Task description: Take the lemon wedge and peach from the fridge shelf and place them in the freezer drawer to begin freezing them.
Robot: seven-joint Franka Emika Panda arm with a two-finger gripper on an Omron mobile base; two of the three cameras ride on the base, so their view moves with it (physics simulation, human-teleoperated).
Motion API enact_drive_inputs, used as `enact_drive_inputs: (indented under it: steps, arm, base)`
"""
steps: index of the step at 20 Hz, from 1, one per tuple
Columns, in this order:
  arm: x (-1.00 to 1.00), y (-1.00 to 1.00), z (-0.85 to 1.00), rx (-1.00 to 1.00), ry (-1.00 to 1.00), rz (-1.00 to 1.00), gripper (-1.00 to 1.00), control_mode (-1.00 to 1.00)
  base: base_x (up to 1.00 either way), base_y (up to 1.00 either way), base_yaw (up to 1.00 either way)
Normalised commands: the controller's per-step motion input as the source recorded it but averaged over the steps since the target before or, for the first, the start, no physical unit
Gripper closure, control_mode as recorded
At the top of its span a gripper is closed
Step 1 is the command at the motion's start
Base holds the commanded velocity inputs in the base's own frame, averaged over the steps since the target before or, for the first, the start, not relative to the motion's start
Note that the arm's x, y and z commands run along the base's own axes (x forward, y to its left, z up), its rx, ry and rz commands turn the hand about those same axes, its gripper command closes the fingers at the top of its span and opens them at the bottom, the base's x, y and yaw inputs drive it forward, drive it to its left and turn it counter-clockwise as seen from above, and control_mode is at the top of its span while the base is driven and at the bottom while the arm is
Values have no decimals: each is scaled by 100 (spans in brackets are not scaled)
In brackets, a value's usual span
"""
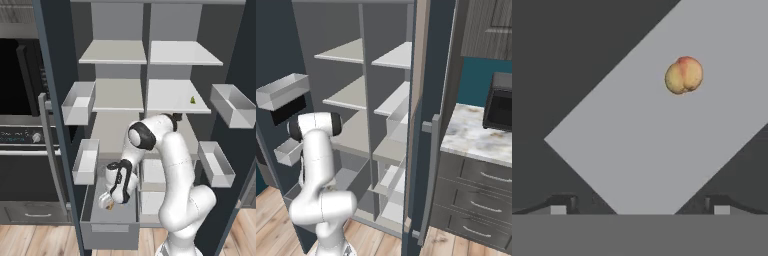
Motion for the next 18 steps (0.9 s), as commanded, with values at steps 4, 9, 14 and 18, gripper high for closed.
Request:
enact_drive_inputs:
  steps: [4, 9, 14, 18]
  arm:
    - [-76, -41, 100, 12, -24, -5, -100, -100]
    - [-81, -30, 100, 9, -28, -10, -100, -100]
    - [-85, -10, 100, 2, -26, -19, -100, -100]
    - [-79, -2, 100, 0, -16, -22, -100, -100]
  base:
    - [0, 0, 0]
    - [0, 0, 0]
    - [0, 0, 0]
    - [0, 0, 0]
